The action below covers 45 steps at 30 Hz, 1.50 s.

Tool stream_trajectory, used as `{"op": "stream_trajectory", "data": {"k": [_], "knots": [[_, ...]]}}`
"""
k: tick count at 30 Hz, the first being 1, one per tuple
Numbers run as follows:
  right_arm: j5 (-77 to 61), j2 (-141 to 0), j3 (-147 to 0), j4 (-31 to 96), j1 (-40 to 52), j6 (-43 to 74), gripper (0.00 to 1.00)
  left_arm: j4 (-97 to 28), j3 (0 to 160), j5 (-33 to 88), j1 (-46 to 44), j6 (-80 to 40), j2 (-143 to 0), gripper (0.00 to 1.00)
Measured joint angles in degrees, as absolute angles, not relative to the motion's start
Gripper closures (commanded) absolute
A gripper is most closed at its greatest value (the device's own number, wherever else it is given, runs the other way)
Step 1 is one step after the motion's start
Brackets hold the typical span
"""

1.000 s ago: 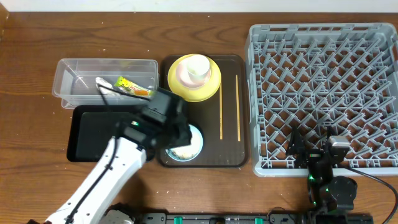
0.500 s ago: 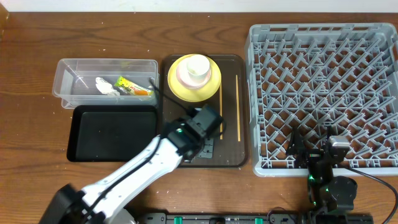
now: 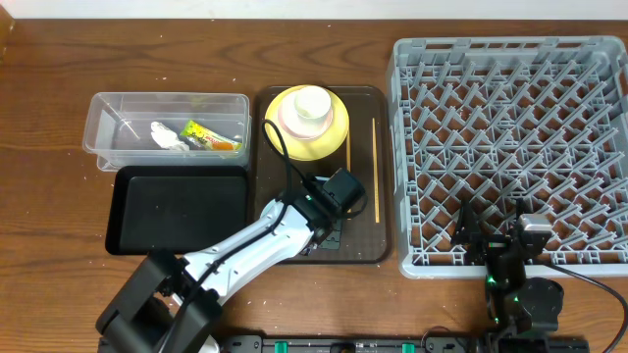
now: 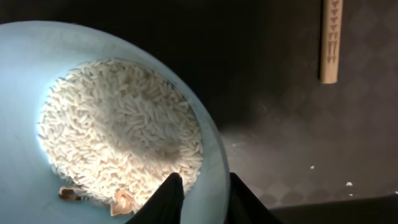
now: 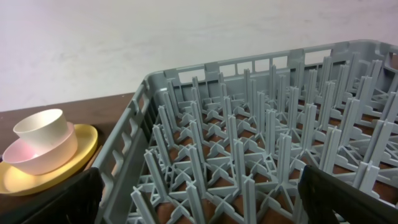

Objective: Sort waste into correct bins and load items into the dishwasher rack
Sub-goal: 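Reach the left gripper to the light-blue rice bowl and grip its rim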

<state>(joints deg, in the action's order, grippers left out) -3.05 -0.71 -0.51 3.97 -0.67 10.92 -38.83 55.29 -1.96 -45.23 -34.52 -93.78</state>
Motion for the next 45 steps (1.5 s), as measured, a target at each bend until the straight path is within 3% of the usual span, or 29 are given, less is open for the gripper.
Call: {"op": "stream_trajectory", "data": {"k": [45], "knots": [[-3.05,-0.73,-0.51,3.97,-0.67,10.92,0.01,-38.79,54.83,-2.09,-45.23,-34.54,-94.11,0.81]]}}
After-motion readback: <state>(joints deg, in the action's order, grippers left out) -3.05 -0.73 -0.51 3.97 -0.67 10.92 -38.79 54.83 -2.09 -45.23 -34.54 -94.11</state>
